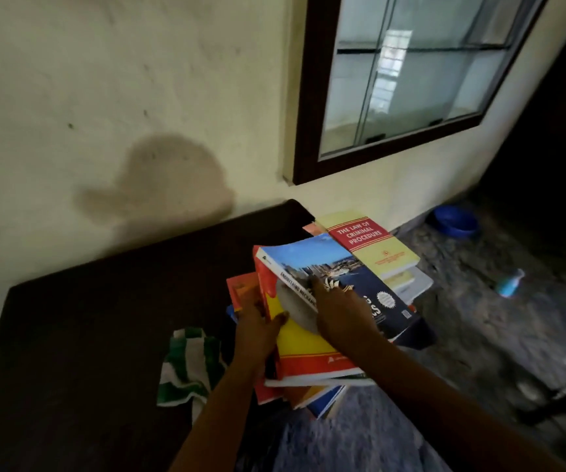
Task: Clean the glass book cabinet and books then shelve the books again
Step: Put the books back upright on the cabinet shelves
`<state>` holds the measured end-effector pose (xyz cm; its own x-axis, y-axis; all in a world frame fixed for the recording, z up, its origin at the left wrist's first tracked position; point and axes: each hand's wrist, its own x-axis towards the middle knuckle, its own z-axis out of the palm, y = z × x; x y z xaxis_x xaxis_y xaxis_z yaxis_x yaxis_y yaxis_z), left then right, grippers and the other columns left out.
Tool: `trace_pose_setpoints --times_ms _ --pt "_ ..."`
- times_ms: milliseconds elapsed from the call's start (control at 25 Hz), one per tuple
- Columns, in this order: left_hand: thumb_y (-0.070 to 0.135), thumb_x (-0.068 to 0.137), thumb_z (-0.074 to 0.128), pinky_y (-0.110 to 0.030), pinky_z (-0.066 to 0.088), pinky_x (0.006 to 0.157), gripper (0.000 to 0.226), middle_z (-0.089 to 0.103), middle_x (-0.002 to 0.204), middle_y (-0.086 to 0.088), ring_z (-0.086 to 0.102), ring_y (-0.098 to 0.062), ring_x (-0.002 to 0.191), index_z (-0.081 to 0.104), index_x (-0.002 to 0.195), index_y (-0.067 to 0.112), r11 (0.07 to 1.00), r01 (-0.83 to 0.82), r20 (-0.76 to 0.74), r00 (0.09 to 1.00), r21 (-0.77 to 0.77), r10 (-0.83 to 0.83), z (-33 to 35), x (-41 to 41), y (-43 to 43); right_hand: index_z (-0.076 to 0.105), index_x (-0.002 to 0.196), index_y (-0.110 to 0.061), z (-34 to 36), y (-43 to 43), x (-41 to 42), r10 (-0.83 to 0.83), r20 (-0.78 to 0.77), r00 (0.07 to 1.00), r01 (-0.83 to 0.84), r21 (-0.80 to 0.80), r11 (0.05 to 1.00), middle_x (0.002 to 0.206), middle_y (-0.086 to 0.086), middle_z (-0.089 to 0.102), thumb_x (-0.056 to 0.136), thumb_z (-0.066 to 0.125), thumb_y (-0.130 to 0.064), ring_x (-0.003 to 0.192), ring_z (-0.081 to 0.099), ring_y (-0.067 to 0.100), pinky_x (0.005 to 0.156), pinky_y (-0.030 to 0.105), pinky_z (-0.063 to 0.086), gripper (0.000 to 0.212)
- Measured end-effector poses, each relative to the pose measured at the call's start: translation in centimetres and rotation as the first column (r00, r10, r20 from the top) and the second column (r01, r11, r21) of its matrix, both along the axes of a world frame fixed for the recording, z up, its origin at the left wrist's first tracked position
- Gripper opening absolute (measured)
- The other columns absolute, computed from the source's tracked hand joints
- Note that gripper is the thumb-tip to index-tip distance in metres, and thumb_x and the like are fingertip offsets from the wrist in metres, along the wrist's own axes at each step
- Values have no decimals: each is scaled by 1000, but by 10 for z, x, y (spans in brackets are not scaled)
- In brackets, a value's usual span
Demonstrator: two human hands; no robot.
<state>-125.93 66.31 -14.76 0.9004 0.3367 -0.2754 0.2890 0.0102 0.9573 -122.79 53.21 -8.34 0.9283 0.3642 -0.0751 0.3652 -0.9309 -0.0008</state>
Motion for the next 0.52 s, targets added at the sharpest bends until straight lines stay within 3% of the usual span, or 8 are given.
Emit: trace_pose_setpoints --times_ms 120,200,320,520 --pt "13 65 67 -57 52 82 58 64 108 -15 64 -36 94 48 120 13 964 -111 35 992 -240 123 -2 11 -12 12 148 -29 24 -17 -4 -70 6 998 68 151 986 122 11 58 98 40 -22 107 58 30 81 37 48 58" --pt "3 69 66 -56 53 80 54 64 109 -19 64 -38 92 52 120 13 934 -152 45 983 -324 176 19 12 -18 12 148 -31 39 -30 -10 -159 39 986 147 225 963 119 10 59 98 40 -27 103 60 28 79 34 48 58" --pt "-8 77 61 -50 53 84 42 65 108 -21 64 -36 92 60 114 10 940 -83 142 980 -330 136 54 16 -32 15 148 -31 63 -57 -20 -258 32 966 237 300 924 119 10 60 96 44 -30 100 61 26 78 29 47 60" --pt "-3 79 65 -49 52 87 56 67 110 -9 65 -30 97 56 125 28 978 166 304 945 -124 -122 110 23 -59 18 146 -29 97 -118 -23 -347 37 937 292 459 839 129 4 58 95 46 -32 103 62 17 75 19 47 58"
